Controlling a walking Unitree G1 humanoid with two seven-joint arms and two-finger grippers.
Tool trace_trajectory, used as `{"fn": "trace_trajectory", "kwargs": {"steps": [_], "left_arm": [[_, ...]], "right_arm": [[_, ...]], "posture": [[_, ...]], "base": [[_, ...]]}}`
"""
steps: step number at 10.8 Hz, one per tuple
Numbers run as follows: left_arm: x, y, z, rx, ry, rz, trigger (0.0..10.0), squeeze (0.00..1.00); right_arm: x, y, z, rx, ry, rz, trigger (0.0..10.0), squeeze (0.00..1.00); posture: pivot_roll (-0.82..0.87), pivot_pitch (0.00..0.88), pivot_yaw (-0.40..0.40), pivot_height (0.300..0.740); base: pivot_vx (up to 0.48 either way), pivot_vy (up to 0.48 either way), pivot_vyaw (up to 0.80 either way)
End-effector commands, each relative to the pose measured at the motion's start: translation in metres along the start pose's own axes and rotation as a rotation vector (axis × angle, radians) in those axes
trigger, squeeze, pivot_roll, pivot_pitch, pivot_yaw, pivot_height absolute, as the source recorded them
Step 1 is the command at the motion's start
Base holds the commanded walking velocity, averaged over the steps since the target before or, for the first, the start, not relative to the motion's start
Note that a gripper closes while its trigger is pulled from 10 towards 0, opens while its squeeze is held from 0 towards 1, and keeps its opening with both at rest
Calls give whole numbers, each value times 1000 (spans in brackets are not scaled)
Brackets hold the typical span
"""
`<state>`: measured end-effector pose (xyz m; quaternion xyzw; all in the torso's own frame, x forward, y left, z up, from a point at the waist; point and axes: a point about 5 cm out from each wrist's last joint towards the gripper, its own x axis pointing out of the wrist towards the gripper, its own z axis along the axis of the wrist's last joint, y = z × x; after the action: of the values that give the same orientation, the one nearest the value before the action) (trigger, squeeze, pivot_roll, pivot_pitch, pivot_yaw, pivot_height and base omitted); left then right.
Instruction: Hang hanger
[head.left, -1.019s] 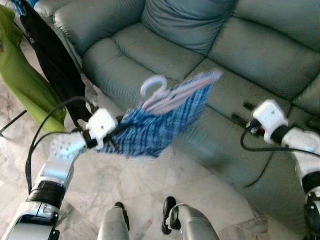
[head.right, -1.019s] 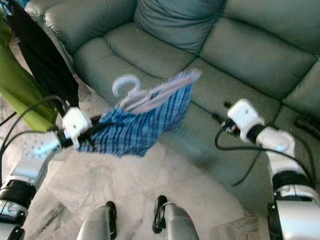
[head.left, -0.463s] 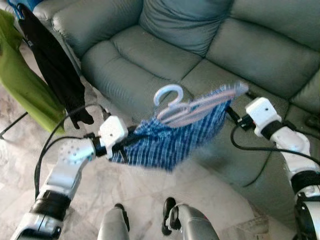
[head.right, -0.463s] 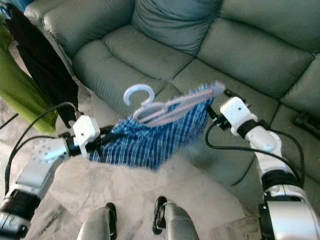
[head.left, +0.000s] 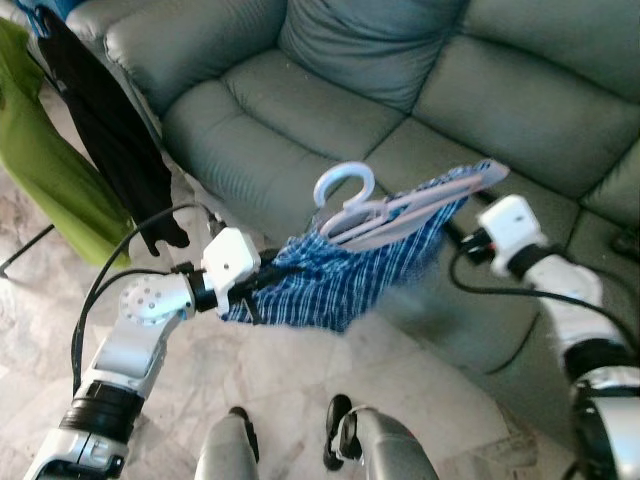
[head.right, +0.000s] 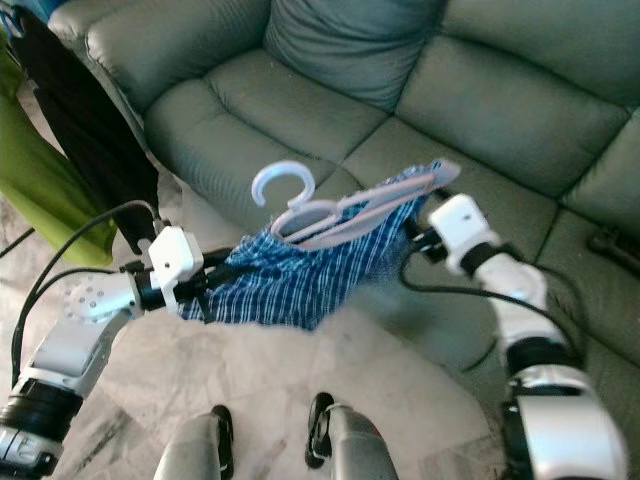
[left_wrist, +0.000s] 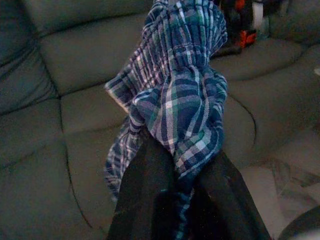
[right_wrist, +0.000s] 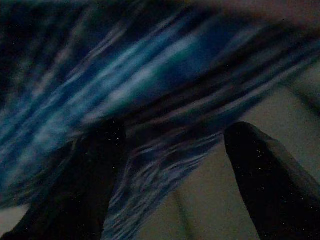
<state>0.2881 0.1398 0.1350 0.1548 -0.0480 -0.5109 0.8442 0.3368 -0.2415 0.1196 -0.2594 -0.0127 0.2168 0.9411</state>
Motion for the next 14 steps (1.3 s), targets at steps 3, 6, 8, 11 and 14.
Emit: {"fn": "trace_trajectory", "kwargs": {"steps": [3,6,8,11,14], "left_arm": [[0,-4,5,-1,-20,-18,0,0],[0,-6,5,-11,-17,-20,0,0],[0,-6,6,-11,-18,-15,0,0],[-3,0,7,-38,-36,26,0,0],[-13,15,9,-74,-57,98,0,0]], "right_arm": [[3,8,-4,35,24,44,0,0],[-1,1,-7,17,41,-4,0,0],[-3,-3,-9,25,49,-60,0,0],[-11,-1,-22,100,97,-121,0,0],[-28,-13,-39,210,162,-336,0,0]], "posture": [[-5,223,-43,740],[-11,227,-43,740],[-12,228,-44,740],[-9,225,-47,740],[-12,223,-46,740]], "base": [[0,0,0],[0,0,0],[0,0,0],[0,0,0],[0,0,0]]}}
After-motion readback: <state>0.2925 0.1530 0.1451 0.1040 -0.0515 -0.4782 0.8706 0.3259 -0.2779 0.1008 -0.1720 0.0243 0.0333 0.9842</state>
